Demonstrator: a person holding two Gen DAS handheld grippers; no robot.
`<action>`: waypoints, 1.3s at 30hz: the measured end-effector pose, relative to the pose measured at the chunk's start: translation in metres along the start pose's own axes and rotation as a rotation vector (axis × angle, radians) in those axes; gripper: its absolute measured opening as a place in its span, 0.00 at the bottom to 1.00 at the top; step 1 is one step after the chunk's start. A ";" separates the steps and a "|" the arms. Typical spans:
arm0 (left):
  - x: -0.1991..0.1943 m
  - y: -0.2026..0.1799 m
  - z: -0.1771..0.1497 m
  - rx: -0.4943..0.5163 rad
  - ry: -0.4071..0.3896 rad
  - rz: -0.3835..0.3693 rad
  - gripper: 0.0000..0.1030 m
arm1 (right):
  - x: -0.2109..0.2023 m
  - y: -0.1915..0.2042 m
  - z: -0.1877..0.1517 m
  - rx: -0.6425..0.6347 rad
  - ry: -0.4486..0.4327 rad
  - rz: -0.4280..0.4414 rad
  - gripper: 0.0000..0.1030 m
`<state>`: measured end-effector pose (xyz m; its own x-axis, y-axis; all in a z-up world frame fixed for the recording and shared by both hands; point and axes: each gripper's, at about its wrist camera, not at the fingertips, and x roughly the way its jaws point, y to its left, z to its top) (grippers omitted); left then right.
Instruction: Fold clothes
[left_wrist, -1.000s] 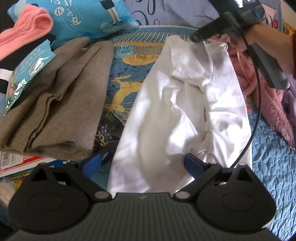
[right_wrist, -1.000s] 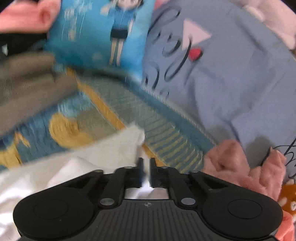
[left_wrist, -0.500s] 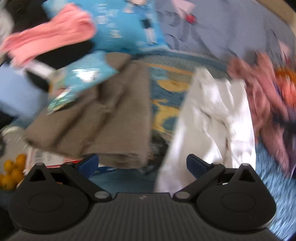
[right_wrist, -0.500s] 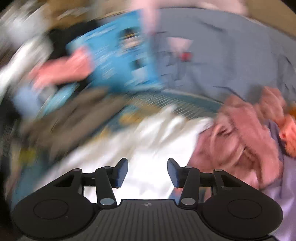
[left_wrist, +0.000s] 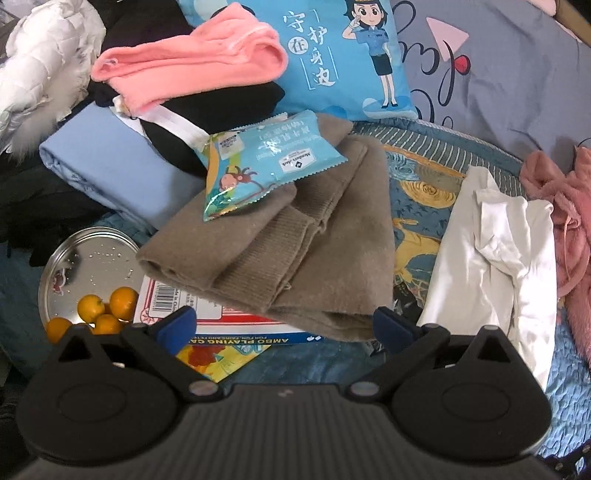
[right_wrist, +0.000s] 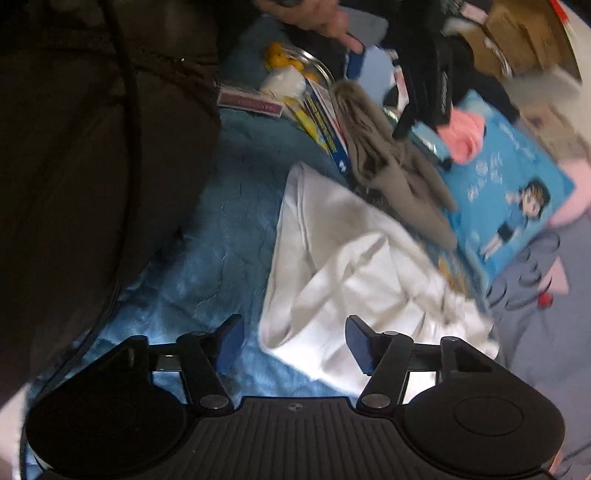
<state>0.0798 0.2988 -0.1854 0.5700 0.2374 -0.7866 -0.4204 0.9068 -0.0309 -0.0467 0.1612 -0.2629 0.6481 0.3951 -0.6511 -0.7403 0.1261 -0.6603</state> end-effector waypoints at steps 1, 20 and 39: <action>0.000 -0.001 0.000 0.002 0.002 -0.001 0.99 | 0.003 0.000 0.000 -0.018 0.003 -0.032 0.57; 0.012 0.006 -0.021 0.134 0.234 -0.376 0.99 | -0.009 -0.085 0.000 0.328 0.012 -0.152 0.06; 0.065 0.010 -0.026 -0.298 0.493 -0.718 0.36 | -0.016 -0.074 -0.001 0.376 0.012 -0.146 0.06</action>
<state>0.0945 0.3146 -0.2527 0.4278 -0.5856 -0.6885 -0.2855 0.6352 -0.7176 -0.0019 0.1452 -0.2039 0.7514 0.3382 -0.5666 -0.6530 0.5048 -0.5646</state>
